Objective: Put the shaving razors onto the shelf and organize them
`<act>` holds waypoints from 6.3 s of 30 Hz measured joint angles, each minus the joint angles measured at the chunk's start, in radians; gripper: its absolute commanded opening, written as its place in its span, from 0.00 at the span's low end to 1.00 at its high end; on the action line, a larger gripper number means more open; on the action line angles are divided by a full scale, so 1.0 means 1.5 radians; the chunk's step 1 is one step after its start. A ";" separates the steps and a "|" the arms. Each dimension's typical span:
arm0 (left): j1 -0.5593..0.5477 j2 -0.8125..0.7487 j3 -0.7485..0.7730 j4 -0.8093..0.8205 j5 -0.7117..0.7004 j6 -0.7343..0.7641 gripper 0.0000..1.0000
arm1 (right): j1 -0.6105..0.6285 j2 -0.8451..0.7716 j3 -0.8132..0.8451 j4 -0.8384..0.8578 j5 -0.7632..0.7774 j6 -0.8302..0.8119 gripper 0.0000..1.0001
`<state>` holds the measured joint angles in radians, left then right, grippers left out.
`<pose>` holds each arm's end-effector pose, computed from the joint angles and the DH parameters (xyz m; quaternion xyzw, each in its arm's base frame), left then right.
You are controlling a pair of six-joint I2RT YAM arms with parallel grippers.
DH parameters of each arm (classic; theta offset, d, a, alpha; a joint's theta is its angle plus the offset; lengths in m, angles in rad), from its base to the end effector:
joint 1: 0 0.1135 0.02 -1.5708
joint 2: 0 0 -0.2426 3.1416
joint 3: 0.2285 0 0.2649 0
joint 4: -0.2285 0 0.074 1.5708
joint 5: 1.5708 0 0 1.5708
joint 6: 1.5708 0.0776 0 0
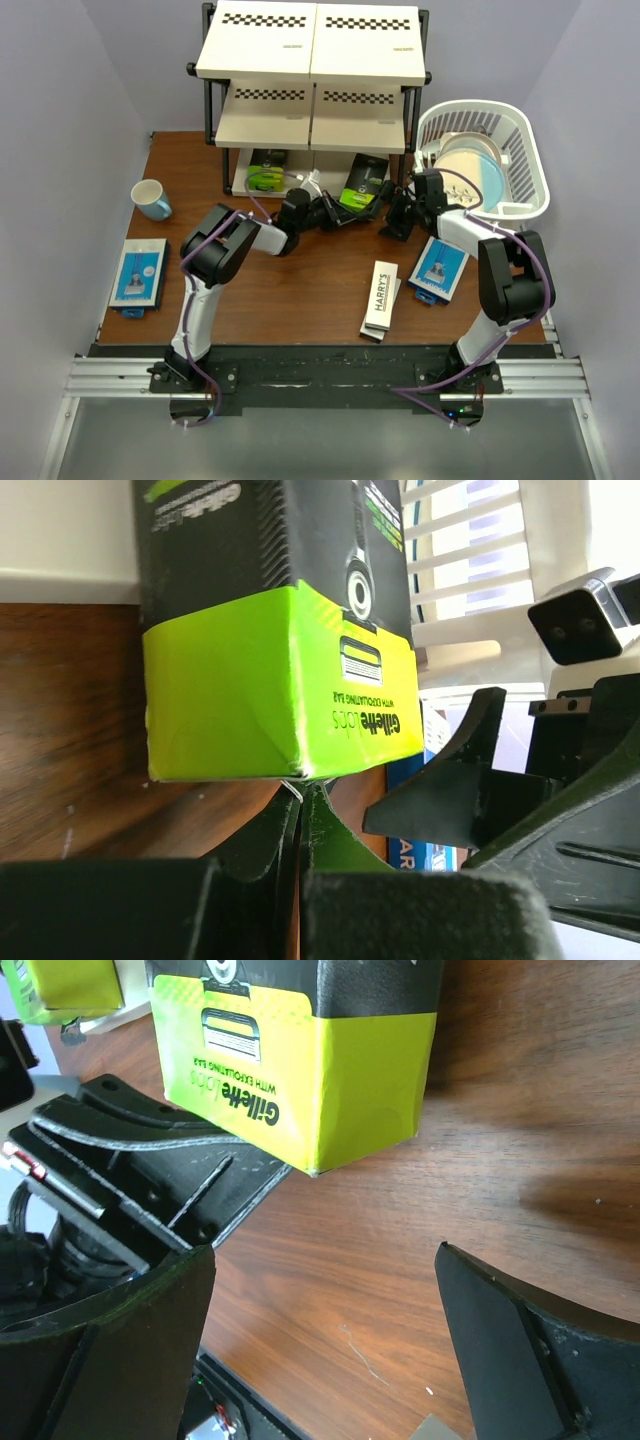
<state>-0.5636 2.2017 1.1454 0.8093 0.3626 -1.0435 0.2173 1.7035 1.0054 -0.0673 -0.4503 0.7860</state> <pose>0.3948 -0.2821 0.0785 -0.0767 0.7800 -0.5339 0.3173 0.3756 0.1175 0.1344 0.1676 0.8853 0.3638 0.2362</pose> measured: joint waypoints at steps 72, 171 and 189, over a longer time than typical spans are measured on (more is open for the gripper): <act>0.060 0.088 0.115 -0.011 0.023 -0.048 0.53 | 0.034 0.039 0.096 -0.034 -0.026 -0.222 0.92; 0.549 -0.539 -0.325 -0.779 0.252 0.531 0.59 | 0.313 0.096 0.201 -0.188 -0.050 -0.335 0.88; 0.387 -0.365 -0.188 -0.678 0.204 0.469 0.64 | 0.325 0.219 0.250 -0.097 -0.065 -0.221 0.81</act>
<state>0.0166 1.6535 0.8631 -0.2081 0.6685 -0.3401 0.7044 2.0327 1.3808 -0.2131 -0.5472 0.4545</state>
